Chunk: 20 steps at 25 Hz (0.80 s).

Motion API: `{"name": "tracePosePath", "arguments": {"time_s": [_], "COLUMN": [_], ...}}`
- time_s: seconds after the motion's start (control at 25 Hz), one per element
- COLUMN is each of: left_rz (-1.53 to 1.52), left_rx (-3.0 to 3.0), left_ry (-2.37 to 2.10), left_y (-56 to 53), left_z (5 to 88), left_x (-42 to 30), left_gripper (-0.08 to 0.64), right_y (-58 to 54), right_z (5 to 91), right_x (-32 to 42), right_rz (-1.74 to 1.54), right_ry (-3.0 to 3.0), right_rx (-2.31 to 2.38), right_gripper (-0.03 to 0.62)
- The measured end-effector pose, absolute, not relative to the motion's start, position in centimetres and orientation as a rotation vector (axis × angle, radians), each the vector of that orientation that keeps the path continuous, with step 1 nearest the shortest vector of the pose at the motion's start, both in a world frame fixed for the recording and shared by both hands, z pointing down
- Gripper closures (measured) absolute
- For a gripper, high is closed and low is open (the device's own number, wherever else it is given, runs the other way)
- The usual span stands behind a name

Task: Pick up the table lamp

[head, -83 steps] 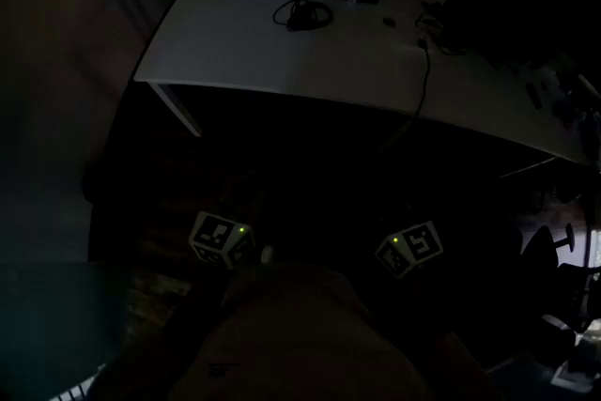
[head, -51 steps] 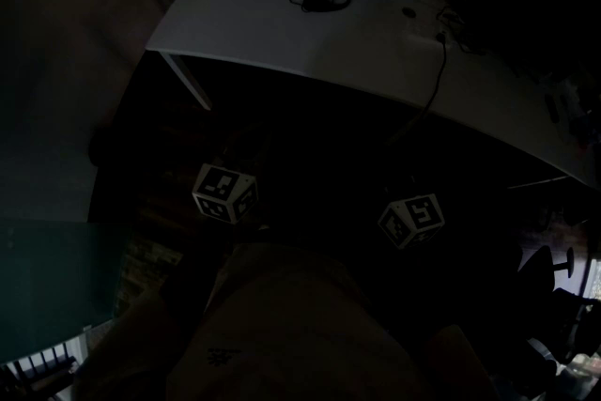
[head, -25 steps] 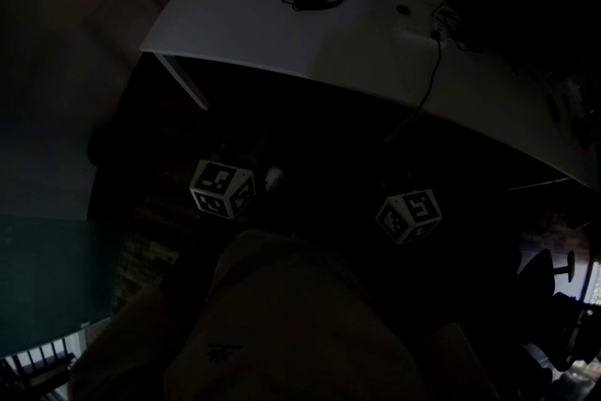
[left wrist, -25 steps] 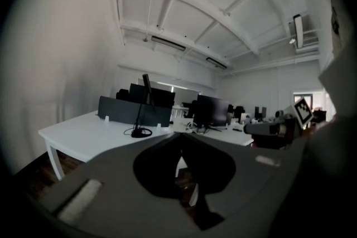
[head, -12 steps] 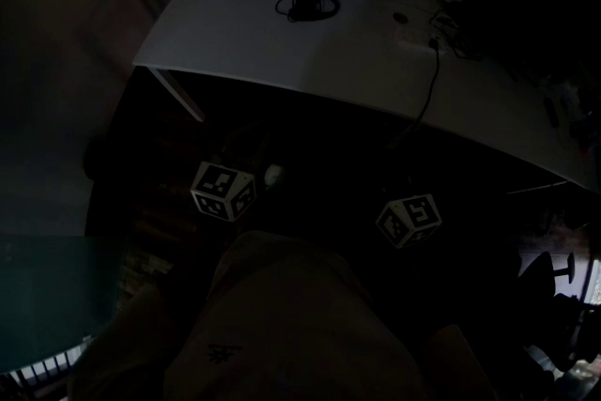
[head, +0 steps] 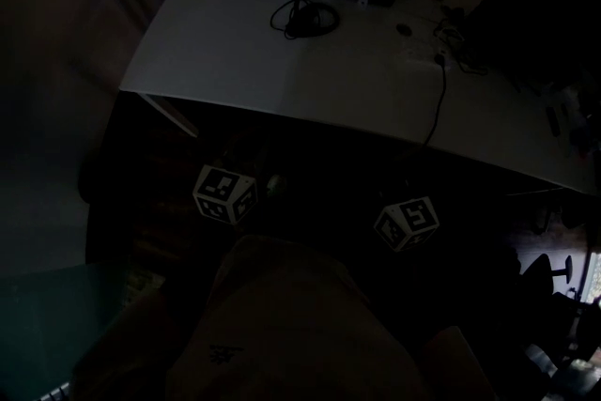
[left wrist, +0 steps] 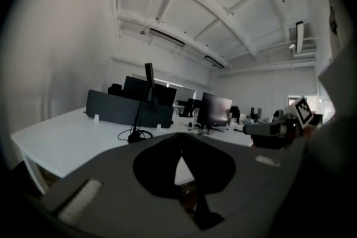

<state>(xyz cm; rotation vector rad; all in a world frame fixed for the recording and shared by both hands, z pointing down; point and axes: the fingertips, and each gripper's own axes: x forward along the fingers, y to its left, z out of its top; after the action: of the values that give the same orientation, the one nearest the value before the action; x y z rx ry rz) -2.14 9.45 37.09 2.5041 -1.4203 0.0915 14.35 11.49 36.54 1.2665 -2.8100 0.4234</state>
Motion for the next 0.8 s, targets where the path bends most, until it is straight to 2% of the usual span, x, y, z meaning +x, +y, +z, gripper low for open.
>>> {"name": "tracePosePath", "arguments": {"time_s": [0.8], "left_rz": [0.115], "left_rx": [2.492], "left_ry": [-1.282], "left_y": [-7.3], "left_z": [39.1], "left_x": [-8.3], "left_gripper": [0.561], "right_y": [-4.7], "right_z": [37.2], "right_x": [6.6], "right_rz": [0.499], "right_ry": [-2.741], "right_rx": [1.311], "right_gripper": [0.584]}}
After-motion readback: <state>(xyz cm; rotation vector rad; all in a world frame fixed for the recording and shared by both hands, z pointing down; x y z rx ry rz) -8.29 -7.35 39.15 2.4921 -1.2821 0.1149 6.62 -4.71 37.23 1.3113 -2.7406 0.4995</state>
